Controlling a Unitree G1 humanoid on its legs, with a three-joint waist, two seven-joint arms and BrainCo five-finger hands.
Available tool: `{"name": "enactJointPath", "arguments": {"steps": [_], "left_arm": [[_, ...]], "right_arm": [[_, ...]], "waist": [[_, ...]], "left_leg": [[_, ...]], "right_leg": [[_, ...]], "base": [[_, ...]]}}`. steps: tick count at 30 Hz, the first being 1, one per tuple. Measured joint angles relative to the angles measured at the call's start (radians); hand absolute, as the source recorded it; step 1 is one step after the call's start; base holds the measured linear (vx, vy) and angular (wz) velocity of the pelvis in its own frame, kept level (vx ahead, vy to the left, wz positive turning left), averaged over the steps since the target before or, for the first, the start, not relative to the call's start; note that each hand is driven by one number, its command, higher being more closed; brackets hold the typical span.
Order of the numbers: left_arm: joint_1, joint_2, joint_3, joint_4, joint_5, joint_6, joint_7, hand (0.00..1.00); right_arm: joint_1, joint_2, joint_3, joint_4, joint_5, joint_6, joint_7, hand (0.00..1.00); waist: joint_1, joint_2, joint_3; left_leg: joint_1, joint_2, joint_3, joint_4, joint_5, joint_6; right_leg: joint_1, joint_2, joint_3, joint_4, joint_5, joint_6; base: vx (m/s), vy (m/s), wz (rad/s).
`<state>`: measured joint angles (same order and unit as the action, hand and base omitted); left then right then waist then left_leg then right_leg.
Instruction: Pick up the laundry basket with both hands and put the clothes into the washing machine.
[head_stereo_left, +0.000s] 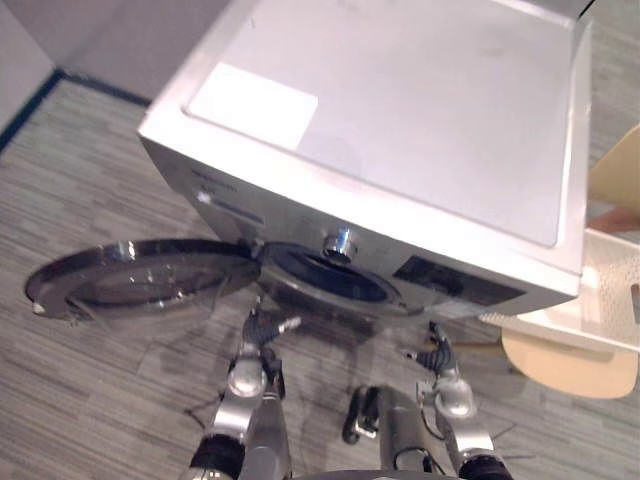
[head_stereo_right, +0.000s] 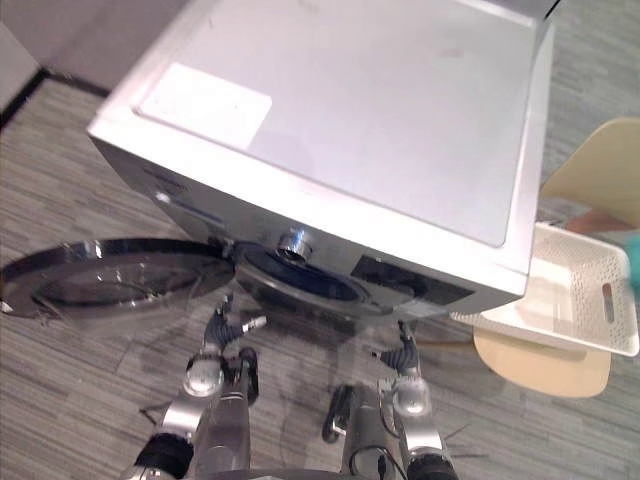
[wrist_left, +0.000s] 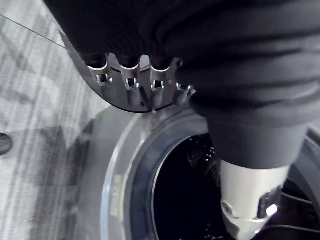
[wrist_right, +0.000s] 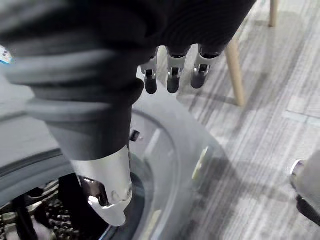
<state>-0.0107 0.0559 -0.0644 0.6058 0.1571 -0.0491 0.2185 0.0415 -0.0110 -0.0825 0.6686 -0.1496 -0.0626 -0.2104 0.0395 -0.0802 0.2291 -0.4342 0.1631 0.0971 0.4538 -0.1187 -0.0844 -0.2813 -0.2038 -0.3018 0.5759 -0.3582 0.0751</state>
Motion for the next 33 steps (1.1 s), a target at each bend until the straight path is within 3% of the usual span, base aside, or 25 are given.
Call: {"name": "enactJointPath", "arguments": {"steps": [4, 8, 12, 25, 33], "left_arm": [[0.015, 0.008, 0.065, 0.237, -0.007, 0.001, -0.022, 0.00], [0.043, 0.053, 0.083, 0.313, 0.006, 0.003, -0.024, 0.00], [0.059, 0.064, 0.106, 0.347, 0.013, 0.003, -0.043, 0.00], [0.059, 0.067, 0.093, 0.386, 0.051, 0.002, -0.066, 0.00], [0.050, 0.066, 0.053, 0.410, 0.081, 0.002, -0.066, 0.00]], "right_arm": [[-0.018, -0.025, -0.007, 0.190, 0.001, 0.003, 0.018, 0.00], [-0.029, -0.043, -0.048, 0.264, 0.002, 0.004, 0.018, 0.00], [-0.035, -0.049, -0.048, 0.300, 0.002, 0.004, 0.019, 0.00], [-0.054, -0.051, -0.069, 0.367, 0.048, 0.008, 0.020, 0.00], [-0.052, -0.049, -0.116, 0.377, 0.142, 0.008, 0.019, 0.00]], "waist": [[-0.003, 0.034, -0.056], [-0.018, 0.044, -0.069], [-0.025, 0.047, -0.101], [-0.031, 0.050, -0.102], [-0.051, 0.062, -0.105]], "left_leg": [[0.195, -0.033, 0.037, -0.337, 0.154, 0.008], [0.318, -0.054, 0.044, -0.481, 0.210, 0.009], [0.374, -0.068, 0.049, -0.534, 0.227, 0.010], [0.435, -0.085, 0.058, -0.557, 0.230, 0.013], [0.494, -0.085, 0.171, -0.555, 0.191, 0.022]], "right_leg": [[0.162, 0.044, -0.008, -0.317, 0.155, 0.017], [0.271, 0.060, -0.005, -0.447, 0.211, 0.029], [0.304, 0.064, 0.001, -0.477, 0.223, 0.032], [0.358, 0.061, 0.038, -0.531, 0.254, 0.038], [0.363, 0.060, 0.157, -0.563, 0.279, 0.041]], "base": [[0.13, 0.066, -0.10], [0.06, 0.036, -0.06], [0.00, 0.036, -0.05], [-0.03, 0.021, -0.06], [0.02, 0.023, -0.40]]}}
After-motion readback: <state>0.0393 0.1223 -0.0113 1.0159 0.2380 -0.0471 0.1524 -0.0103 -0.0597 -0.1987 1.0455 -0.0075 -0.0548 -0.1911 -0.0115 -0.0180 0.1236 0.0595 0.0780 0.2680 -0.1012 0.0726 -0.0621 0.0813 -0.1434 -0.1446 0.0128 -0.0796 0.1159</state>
